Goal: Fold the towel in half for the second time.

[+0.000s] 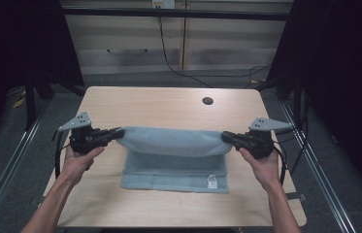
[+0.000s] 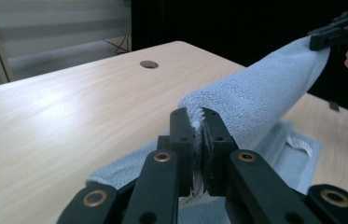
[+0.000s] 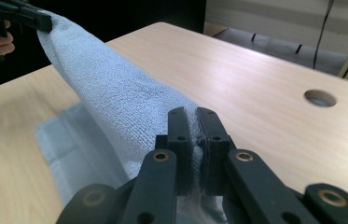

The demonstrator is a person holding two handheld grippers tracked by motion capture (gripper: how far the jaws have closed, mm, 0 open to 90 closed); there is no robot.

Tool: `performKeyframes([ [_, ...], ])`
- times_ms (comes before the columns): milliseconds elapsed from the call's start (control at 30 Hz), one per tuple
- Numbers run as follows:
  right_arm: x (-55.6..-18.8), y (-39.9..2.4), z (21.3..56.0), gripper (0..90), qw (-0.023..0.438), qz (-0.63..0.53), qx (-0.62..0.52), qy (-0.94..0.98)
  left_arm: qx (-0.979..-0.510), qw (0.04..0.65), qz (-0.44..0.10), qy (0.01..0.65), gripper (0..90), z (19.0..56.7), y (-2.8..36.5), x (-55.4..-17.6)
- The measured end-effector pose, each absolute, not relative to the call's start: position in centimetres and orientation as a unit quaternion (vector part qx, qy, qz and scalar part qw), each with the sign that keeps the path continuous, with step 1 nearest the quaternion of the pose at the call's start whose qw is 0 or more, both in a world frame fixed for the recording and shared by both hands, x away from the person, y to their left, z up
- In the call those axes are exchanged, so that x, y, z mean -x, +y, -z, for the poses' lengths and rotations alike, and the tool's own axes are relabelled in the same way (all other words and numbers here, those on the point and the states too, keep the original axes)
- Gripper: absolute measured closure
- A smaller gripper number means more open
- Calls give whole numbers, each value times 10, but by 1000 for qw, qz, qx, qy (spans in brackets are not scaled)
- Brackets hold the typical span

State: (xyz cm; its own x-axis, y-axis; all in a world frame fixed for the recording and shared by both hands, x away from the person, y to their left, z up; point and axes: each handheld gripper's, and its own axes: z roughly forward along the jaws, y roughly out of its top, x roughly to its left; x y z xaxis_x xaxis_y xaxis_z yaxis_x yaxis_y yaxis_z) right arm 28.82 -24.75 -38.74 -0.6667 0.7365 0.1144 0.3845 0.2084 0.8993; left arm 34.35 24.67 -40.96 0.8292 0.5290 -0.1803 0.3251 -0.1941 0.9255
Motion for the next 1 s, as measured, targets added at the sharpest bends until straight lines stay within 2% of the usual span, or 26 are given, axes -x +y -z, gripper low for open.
performKeyframes([
  [300,-249,-243,433,819,136,-505,-375,766,-781,551,-70,285,841,443,254,-309],
  [467,-229,-243,461,798,106,-492,-383,775,-805,518,-55,285,833,467,254,-288],
  [600,-217,-245,473,741,94,-488,-389,775,-815,505,-37,282,800,474,255,-278],
  [667,-214,-247,471,677,95,-495,-396,768,-817,505,-37,276,787,471,257,-273],
  [767,-209,-252,462,556,108,-517,-406,745,-814,508,-35,277,682,469,262,-265],
  [867,-201,-257,454,521,140,-517,-420,733,-809,517,-35,279,638,467,270,-257],
  [1000,-191,-266,454,488,165,-517,-441,715,-792,515,-63,322,503,469,282,-251],
])
